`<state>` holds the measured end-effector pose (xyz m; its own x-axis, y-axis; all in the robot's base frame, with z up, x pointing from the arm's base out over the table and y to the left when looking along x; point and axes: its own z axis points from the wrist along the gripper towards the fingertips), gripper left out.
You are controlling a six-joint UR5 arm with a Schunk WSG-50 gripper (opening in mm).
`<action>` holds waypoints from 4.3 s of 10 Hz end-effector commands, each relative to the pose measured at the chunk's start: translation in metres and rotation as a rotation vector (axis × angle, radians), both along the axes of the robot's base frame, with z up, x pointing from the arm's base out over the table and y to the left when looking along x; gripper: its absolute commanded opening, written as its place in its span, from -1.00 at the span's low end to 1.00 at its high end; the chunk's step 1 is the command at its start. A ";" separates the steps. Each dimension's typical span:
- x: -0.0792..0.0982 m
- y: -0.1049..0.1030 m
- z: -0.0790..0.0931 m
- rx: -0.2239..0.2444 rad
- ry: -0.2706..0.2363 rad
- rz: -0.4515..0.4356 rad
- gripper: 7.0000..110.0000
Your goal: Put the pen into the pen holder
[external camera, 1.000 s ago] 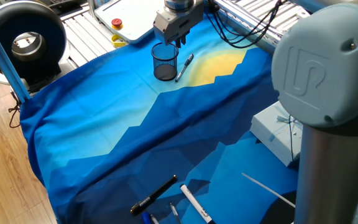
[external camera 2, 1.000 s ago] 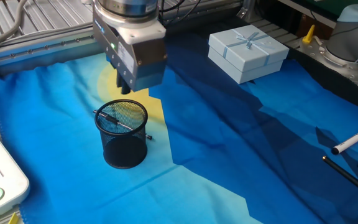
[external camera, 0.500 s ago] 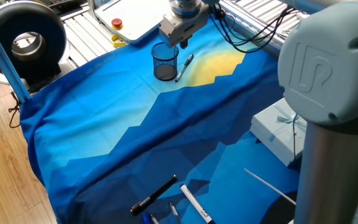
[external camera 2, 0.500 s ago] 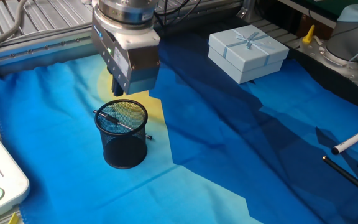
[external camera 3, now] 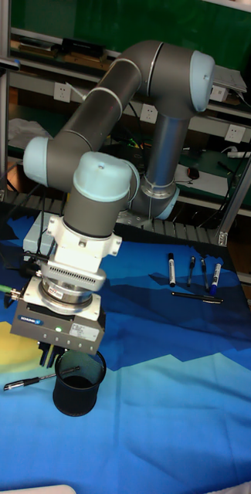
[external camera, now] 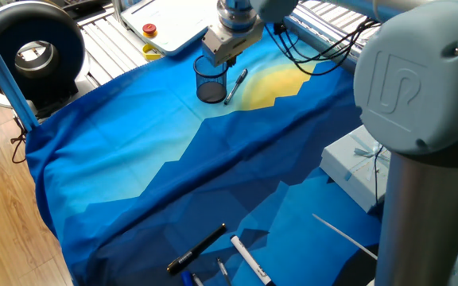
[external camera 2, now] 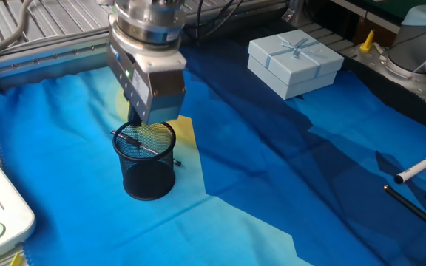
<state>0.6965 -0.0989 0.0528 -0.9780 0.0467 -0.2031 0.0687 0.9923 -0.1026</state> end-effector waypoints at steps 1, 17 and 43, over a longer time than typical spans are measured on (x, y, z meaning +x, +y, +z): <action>0.013 0.013 -0.008 0.041 -0.033 -0.021 -1.00; 0.005 0.018 0.007 0.093 -0.066 0.141 -1.00; -0.046 0.070 0.018 0.250 0.213 0.093 -1.00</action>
<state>0.6694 -0.0404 0.0619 -0.9837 -0.1619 -0.0784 -0.1682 0.9825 0.0803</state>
